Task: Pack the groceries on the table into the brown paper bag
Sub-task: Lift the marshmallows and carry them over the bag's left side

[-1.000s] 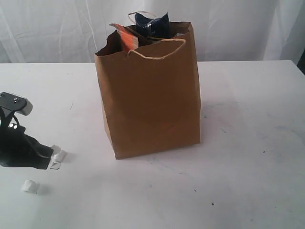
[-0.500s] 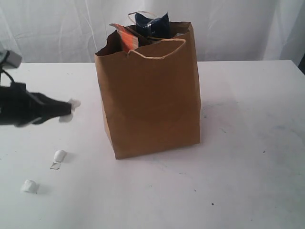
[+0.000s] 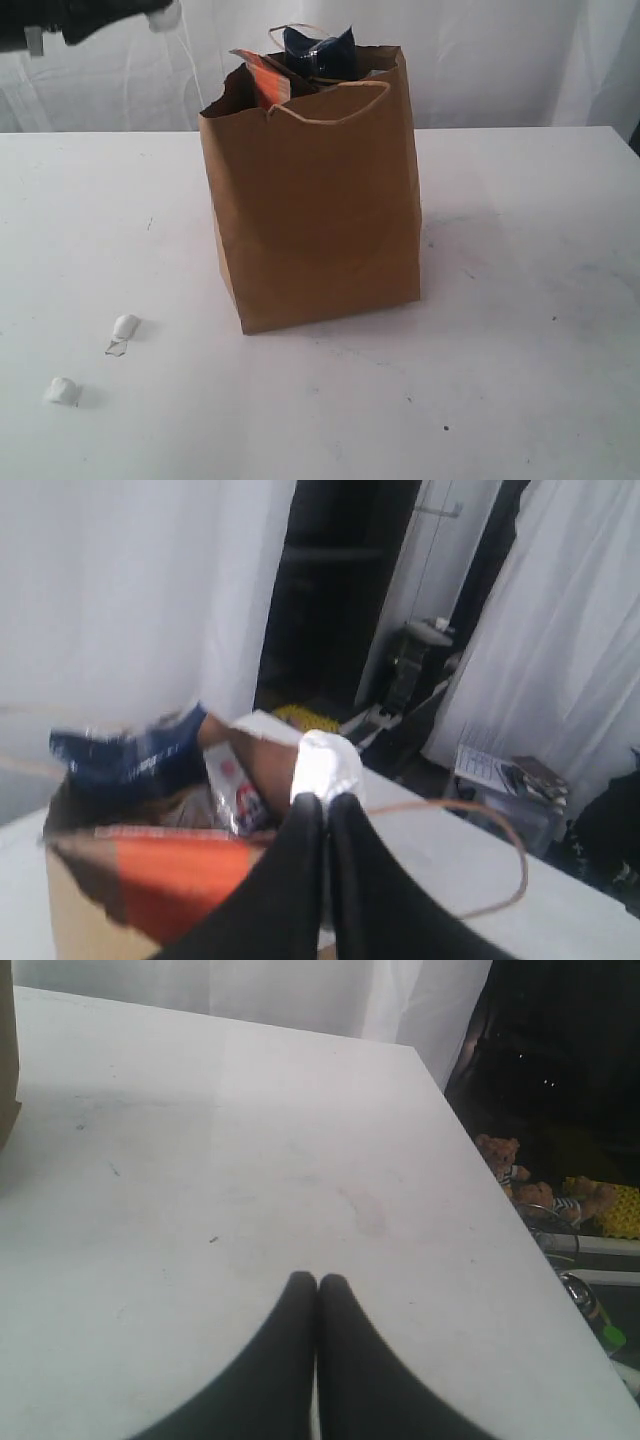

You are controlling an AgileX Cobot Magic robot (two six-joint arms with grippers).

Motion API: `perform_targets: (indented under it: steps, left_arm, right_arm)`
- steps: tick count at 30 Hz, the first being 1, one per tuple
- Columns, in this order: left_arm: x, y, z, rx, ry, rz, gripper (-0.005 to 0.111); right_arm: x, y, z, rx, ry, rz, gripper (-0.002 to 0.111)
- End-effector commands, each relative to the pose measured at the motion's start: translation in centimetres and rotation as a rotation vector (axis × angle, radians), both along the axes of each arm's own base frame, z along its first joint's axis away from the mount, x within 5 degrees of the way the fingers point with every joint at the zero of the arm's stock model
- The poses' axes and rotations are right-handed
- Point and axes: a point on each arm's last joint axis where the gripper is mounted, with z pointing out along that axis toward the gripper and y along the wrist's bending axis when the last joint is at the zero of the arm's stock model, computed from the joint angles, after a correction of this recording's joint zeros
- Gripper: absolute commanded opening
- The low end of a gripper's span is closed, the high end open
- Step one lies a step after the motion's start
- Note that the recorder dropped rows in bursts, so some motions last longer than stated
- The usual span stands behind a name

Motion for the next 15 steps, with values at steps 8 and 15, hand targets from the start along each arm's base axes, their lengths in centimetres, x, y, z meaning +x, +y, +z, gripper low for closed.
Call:
perform_targets:
  steps: [8,15]
  left_arm:
    - [3.7,-1.4,-2.9,-0.103,-0.099,-0.286,0.0]
    - [5.6,-1.7,-5.9,-0.108,-0.006,-0.286,0.0]
  right_arm:
    - [0.0,-0.1,0.0,-0.003,-0.007,-0.01,0.0]
    - [0.0,-0.1,0.0,-0.003,-0.007,-0.01,0.0]
